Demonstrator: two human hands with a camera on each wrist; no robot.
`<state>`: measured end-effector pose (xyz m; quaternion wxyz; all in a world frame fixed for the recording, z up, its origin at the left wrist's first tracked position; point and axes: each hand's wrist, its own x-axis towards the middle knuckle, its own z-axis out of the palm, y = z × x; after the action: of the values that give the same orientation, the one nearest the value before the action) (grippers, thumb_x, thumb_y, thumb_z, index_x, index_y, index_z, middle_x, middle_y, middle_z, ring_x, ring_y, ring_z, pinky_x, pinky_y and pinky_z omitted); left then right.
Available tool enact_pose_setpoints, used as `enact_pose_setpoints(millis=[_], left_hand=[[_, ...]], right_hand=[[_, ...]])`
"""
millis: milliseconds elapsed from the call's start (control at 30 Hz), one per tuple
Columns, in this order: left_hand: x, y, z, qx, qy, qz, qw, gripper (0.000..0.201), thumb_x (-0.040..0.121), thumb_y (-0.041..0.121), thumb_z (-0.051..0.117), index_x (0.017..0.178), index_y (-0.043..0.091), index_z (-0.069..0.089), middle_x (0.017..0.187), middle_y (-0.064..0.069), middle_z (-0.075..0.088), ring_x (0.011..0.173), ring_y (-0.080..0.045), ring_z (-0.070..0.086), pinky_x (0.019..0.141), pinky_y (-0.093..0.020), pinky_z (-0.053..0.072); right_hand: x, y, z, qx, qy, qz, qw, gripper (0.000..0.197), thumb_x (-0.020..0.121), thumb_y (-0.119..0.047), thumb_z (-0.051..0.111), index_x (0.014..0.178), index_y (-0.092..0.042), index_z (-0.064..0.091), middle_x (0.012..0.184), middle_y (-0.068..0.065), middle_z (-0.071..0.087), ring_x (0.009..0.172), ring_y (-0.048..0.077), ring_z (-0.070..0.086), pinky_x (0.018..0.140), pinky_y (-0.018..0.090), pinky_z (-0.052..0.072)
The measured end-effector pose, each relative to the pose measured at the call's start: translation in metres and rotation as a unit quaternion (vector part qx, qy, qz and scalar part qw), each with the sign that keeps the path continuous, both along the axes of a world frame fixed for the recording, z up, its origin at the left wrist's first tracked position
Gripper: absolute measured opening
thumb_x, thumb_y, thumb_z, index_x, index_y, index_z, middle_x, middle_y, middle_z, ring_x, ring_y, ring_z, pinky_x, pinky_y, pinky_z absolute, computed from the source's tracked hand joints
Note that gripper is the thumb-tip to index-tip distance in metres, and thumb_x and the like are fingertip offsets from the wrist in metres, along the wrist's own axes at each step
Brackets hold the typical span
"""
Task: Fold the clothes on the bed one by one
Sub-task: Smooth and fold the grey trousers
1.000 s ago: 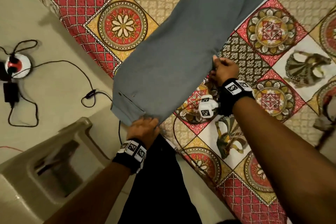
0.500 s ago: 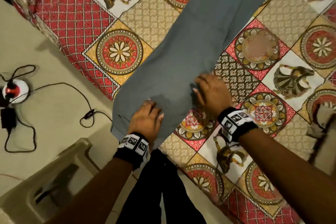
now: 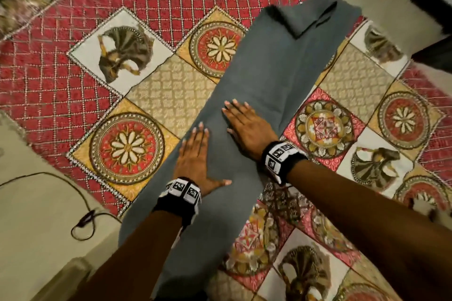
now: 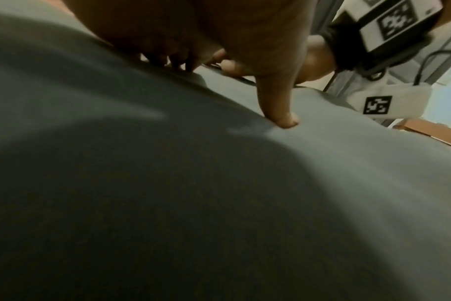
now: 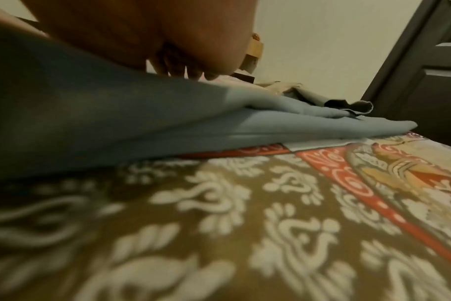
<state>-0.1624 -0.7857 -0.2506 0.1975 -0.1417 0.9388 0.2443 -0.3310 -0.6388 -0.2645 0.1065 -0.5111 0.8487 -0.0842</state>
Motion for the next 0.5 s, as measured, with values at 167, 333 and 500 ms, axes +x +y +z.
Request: enact_pose_setpoints(millis=[167, 333, 500], left_hand=[[-0.006, -0.008, -0.014, 0.030, 0.002, 0.025, 0.999, 0.162, 0.038, 0.098, 0.059, 0.157, 0.018, -0.015, 0.164, 0.005, -0.024, 0.151, -0.016, -0.021, 0.121, -0.042, -0.008], [-0.009, -0.006, -0.010, 0.013, -0.012, 0.028, 0.999, 0.159, 0.038, 0.099, 0.055, 0.158, 0.019, -0.011, 0.166, 0.003, -0.016, 0.152, -0.017, -0.015, 0.123, -0.045, 0.001], [-0.024, 0.014, 0.008, -0.011, 0.006, 0.084, 0.996, 0.133, 0.063, 0.099, 0.035, 0.159, 0.014, 0.002, 0.167, -0.002, -0.004, 0.154, -0.022, -0.004, 0.123, -0.052, 0.008]], right_hand=[[-0.102, 0.036, -0.007, 0.033, 0.014, -0.087, 0.996, 0.089, 0.096, -0.072, 0.037, 0.161, -0.014, 0.017, 0.169, 0.005, 0.015, 0.156, 0.026, 0.011, 0.126, 0.050, 0.011], [-0.126, 0.045, -0.010, 0.069, 0.031, -0.124, 0.989, 0.095, 0.097, -0.073, 0.035, 0.162, -0.010, 0.006, 0.170, 0.007, 0.003, 0.157, 0.025, -0.001, 0.126, 0.049, 0.009], [-0.129, 0.047, -0.015, 0.052, 0.023, -0.117, 0.991, 0.095, 0.097, -0.072, 0.034, 0.162, -0.009, 0.005, 0.170, 0.008, 0.002, 0.157, 0.025, -0.003, 0.126, 0.051, 0.010]])
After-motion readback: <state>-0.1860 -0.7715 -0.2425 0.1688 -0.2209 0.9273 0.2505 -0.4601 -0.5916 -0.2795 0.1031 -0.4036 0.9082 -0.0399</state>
